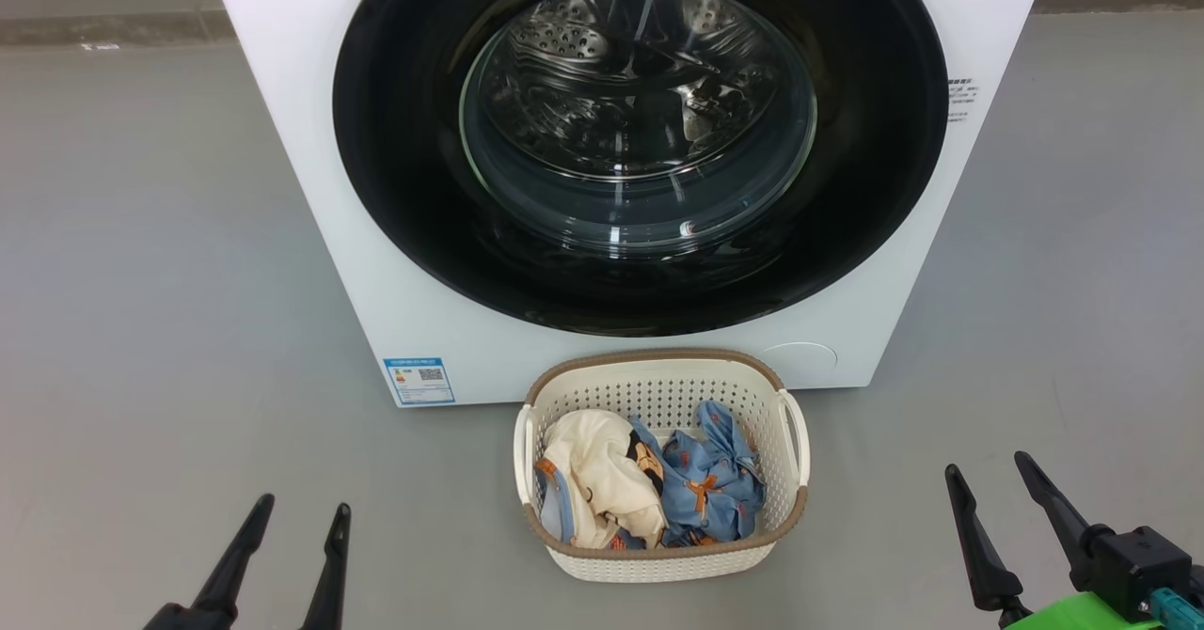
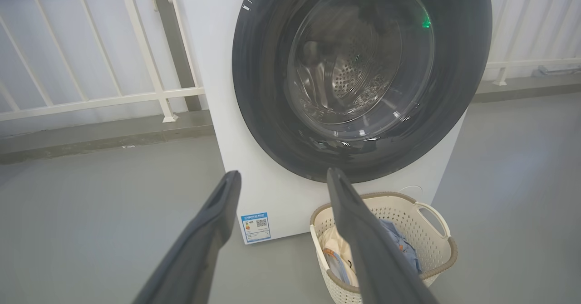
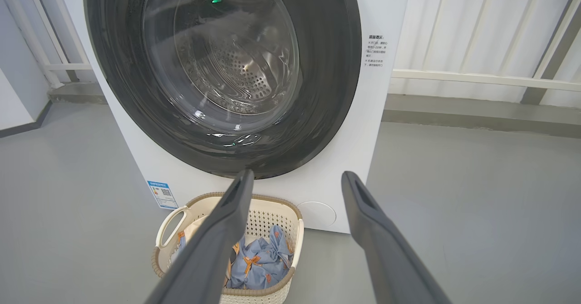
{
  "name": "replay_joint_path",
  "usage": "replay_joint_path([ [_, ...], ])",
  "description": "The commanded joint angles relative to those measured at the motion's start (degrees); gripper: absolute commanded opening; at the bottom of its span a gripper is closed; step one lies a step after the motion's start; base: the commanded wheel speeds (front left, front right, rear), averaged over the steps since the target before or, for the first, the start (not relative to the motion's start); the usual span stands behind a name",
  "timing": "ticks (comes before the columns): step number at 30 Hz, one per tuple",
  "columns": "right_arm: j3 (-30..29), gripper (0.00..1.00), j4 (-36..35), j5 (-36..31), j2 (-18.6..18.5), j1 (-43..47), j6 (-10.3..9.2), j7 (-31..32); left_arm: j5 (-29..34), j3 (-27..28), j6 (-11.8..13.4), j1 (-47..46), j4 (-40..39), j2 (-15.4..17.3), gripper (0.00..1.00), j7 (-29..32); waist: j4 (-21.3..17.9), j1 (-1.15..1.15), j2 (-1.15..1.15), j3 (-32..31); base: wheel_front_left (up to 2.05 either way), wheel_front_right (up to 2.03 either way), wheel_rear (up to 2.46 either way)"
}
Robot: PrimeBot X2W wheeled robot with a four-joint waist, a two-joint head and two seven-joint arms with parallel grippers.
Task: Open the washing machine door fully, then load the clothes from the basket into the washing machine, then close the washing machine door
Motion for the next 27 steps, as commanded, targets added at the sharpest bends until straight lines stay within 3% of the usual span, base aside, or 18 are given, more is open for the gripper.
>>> replay_joint_path([
  [1,1.58,1.0,-1.39,-0.04,-1.36,-0.06,0.09,-0.74,-0.23,1.98,-0.13,-1.27,-1.37,0.8,1.0,-0.37,0.06,0.0,0.0,-0.04,0.0,0.0,0.0],
  [27,1.87,1.0,-1.42,-0.06,-1.4,-0.17,0.09,-0.74,-0.56,3.19,-0.13,-1.02,-1.2,0.65,1.0,-0.37,0.26,0.0,0.0,0.19,0.0,0.0,0.0],
])
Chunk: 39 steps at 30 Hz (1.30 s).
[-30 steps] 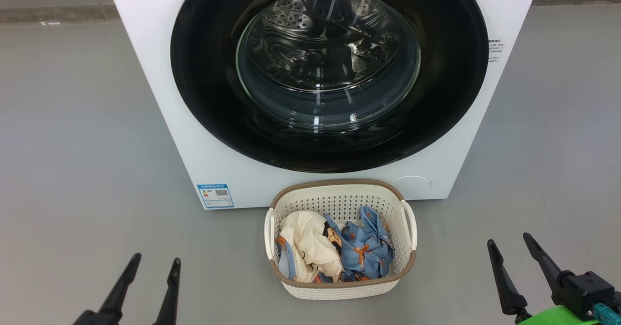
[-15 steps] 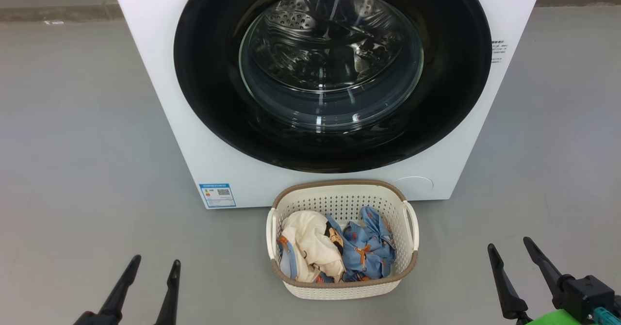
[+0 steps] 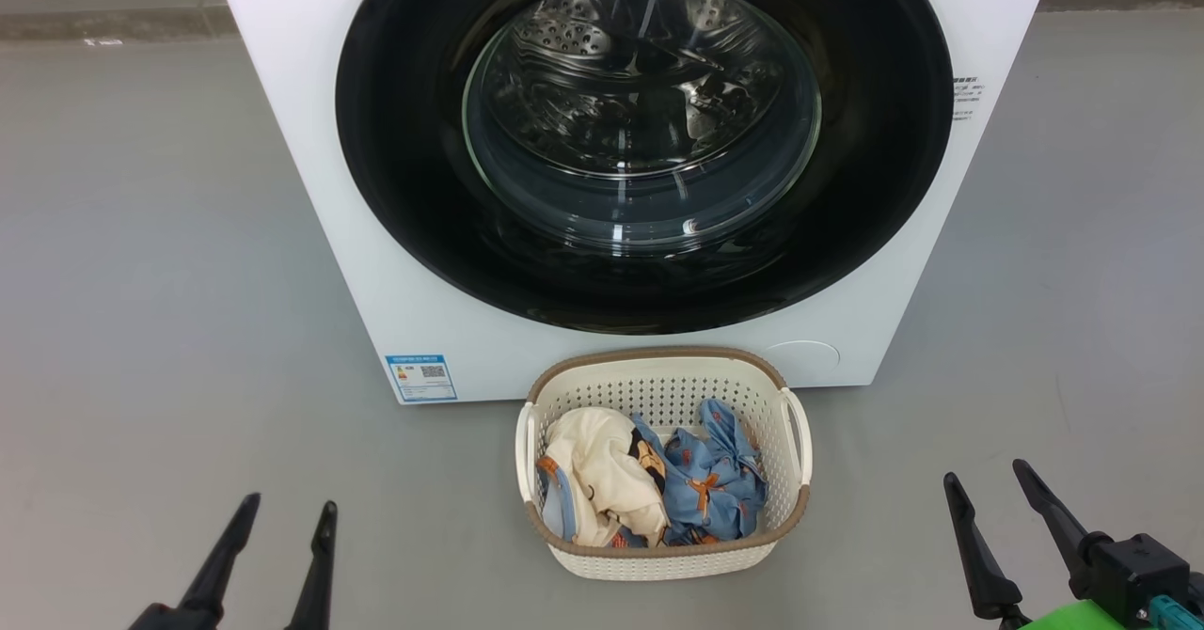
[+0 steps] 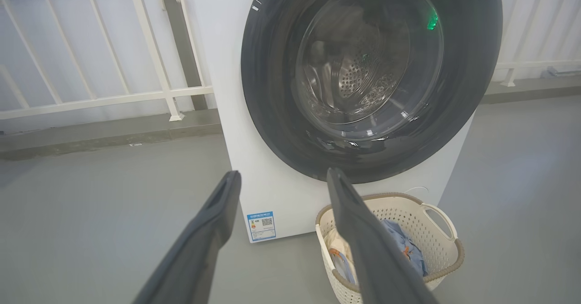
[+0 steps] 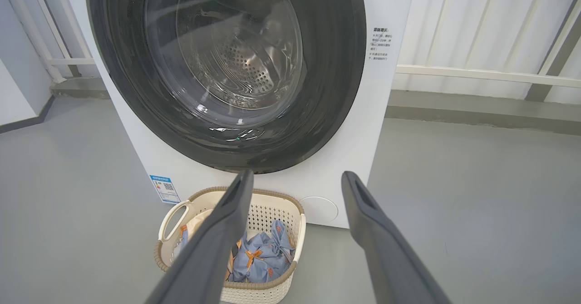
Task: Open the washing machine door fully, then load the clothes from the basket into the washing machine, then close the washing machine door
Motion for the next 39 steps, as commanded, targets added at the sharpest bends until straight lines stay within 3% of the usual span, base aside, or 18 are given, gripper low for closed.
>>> replay_joint_path([
  [1,1.54,1.0,-1.23,-0.07,-1.18,-0.96,0.09,-0.74,-0.48,2.43,-0.13,-1.01,-1.22,0.62,1.0,-0.37,-0.01,0.0,0.0,-0.03,0.0,0.0,0.0],
  [22,1.51,1.0,-1.08,-0.16,-1.1,-1.05,0.09,-0.74,-0.26,2.57,-0.13,-1.26,-1.01,0.5,1.0,-0.37,0.03,0.0,0.0,-0.17,0.09,0.09,-0.17],
  [39,1.51,1.0,-0.94,-0.09,-0.74,-1.06,0.09,-0.74,-0.4,2.46,-0.13,-1.22,-1.14,0.72,1.0,-0.37,-0.27,0.0,0.0,-0.2,1.05,1.05,-2.09],
])
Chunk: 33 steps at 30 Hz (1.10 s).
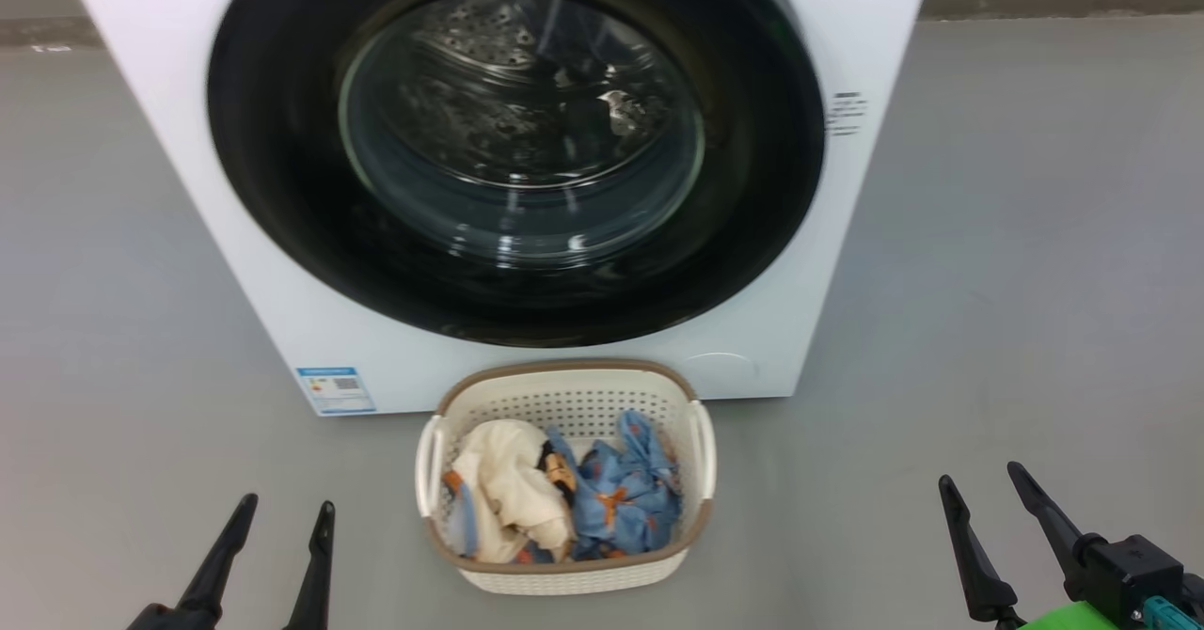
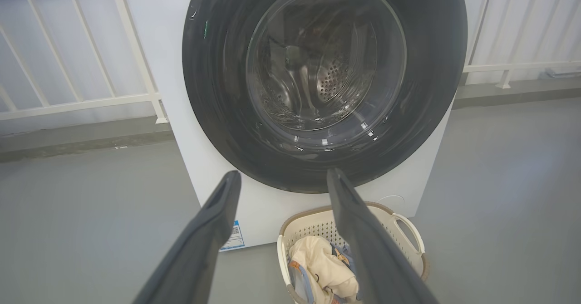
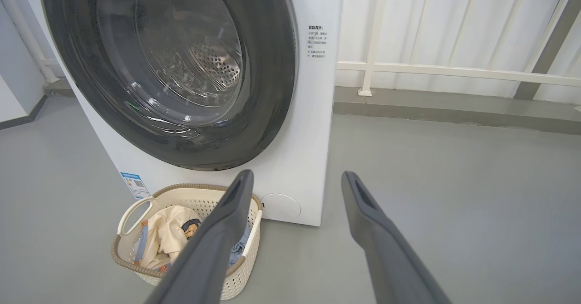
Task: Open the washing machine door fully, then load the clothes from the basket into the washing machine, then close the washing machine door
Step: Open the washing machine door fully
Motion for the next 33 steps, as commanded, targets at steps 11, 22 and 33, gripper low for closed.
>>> replay_joint_path([
  [11,1.23,1.0,-1.39,-0.09,-0.86,-0.95,0.09,-0.74,-1.11,2.1,-0.13,-1.14,-1.61,0.33,1.0,-0.37,0.02,0.0,0.0,-0.07,0.98,0.98,-1.96],
  [22,1.55,1.0,-2.12,0.58,-0.63,-1.02,0.09,-0.74,-1.08,2.05,-0.13,-1.11,-2.03,0.25,1.0,-0.37,-0.04,0.0,0.0,0.14,0.2,0.2,-0.41],
  [33,1.26,0.97,-2.3,1.0,-0.73,-1.3,0.09,-0.74,-1.06,2.04,-0.13,-1.14,-2.14,0.51,1.0,-0.37,0.03,0.0,0.0,0.35,0.0,0.0,0.0],
])
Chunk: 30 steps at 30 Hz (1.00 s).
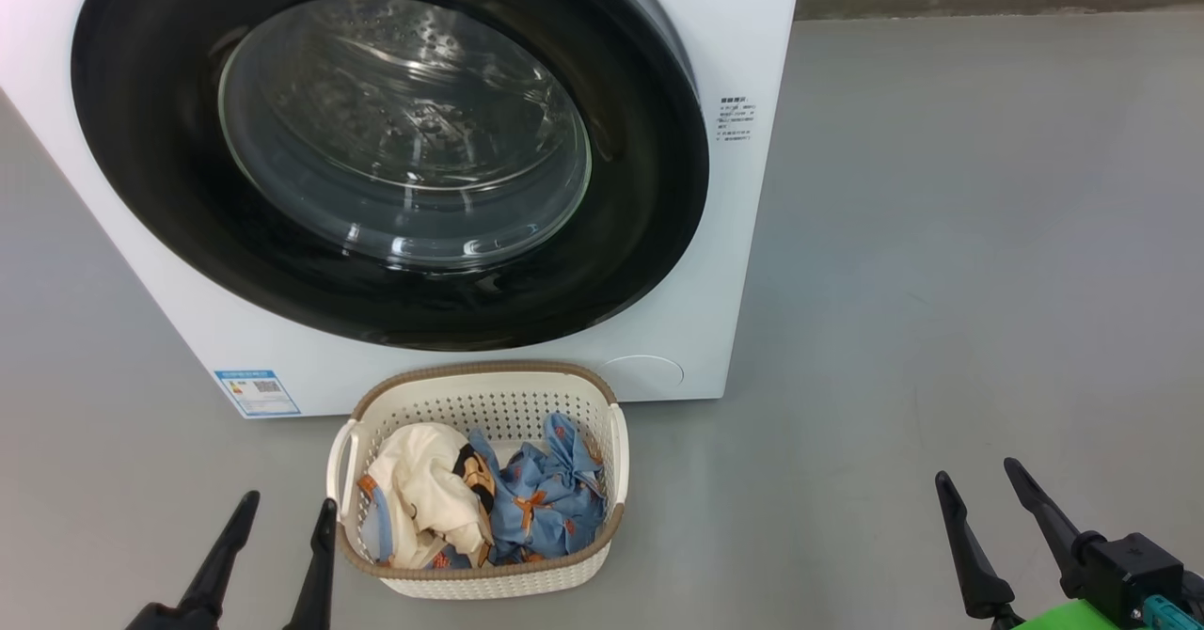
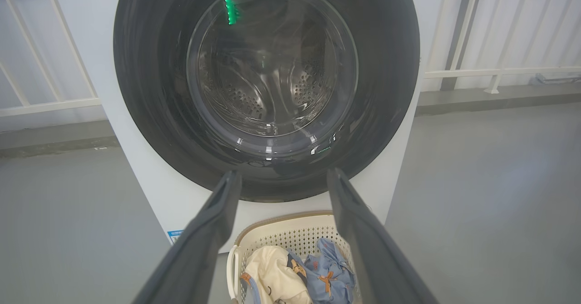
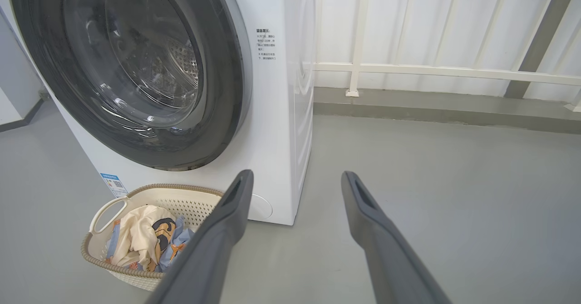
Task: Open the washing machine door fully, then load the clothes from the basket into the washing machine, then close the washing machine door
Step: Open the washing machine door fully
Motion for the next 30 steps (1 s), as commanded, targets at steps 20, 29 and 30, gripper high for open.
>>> replay_joint_path([
  [20,-2.33,0.0,-2.73,8.86,2.19,-2.0,0.09,-0.73,-0.28,2.38,-0.13,-0.49,-1.81,0.77,1.0,-0.37,-0.36,0.0,0.0,0.51,0.0,0.0,0.0],
  [29,-11.12,0.0,-2.35,41.72,4.51,-5.03,0.09,-0.73,-0.67,3.04,-0.13,0.31,-2.77,1.07,1.0,-0.37,-0.62,0.0,0.0,3.67,0.0,0.0,0.0],
  [30,-11.88,0.0,-2.19,45.14,4.23,-5.62,0.09,-0.73,-0.71,3.05,-0.13,0.22,-2.97,1.14,1.0,-0.37,-0.62,0.0,0.0,4.22,0.0,0.0,0.0],
])
